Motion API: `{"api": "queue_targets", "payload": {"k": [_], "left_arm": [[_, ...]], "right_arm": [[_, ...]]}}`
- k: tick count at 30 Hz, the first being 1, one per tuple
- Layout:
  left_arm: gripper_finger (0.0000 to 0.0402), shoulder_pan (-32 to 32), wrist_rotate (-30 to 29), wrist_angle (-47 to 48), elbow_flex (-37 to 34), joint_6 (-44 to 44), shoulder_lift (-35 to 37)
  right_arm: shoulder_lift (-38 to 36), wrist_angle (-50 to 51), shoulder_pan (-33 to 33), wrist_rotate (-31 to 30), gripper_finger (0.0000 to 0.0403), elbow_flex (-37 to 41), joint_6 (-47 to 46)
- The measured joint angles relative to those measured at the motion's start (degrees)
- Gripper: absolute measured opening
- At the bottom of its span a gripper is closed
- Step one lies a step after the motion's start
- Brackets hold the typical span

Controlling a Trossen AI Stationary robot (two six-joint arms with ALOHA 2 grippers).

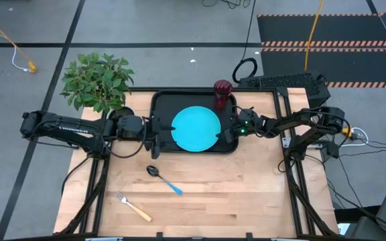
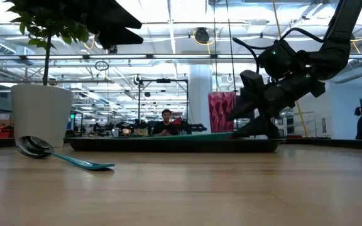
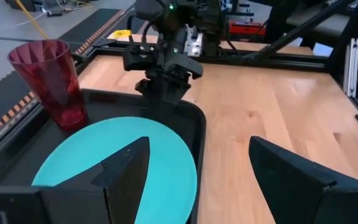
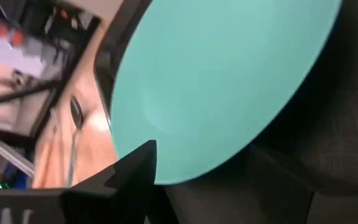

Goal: Pick and place plate/cup/fork/spoon on tray
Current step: Put the blue plate on the black serving tray to the bottom right of the red cup

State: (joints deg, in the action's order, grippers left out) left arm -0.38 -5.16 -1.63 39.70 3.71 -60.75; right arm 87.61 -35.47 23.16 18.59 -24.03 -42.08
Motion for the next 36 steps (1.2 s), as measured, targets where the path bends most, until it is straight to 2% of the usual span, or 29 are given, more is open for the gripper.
{"api": "queue_targets", "payload": {"k": [9,12,16,22,25,28,31,36], "left_arm": [[0.0278,0.0,-1.41,-0.03,0.0,4.03,0.0],[0.0278,-0.02,-1.43,-0.02,0.0,4.34,0.0],[0.0278,0.0,-1.56,-0.02,0.0,5.17,0.0],[0.0278,-0.01,-4.86,-0.42,0.0,5.12,0.0],[0.0278,0.0,-5.58,-1.26,0.0,4.21,0.0],[0.0278,0.11,-5.6,-1.61,0.0,3.37,0.0],[0.0278,0.7,-5.58,-1.55,0.0,3.01,0.0],[0.0278,1.82,-5.6,-1.55,0.0,2.96,0.0]], "right_arm": [[-0.85,5.05,0.66,-0.78,0.0227,0.02,12.28],[-2.8,4.89,1.12,-3.69,0.0227,0.07,16.22],[-7.3,5.57,2.3,-6.72,0.0227,0.09,22.65],[-17.16,6.68,2.75,-6.82,0.0226,0.06,29.63],[-22.78,16.26,2.61,-6.97,0.0226,-2.34,32.08],[-26.48,32.38,1.75,-11.43,0.0226,-9.12,37.44],[-27.1,44.89,0.2,-17.02,0.0226,-18.18,43.41],[-23.77,56.73,-1.5,-24.21,0.0226,-32.77,50.08]]}}
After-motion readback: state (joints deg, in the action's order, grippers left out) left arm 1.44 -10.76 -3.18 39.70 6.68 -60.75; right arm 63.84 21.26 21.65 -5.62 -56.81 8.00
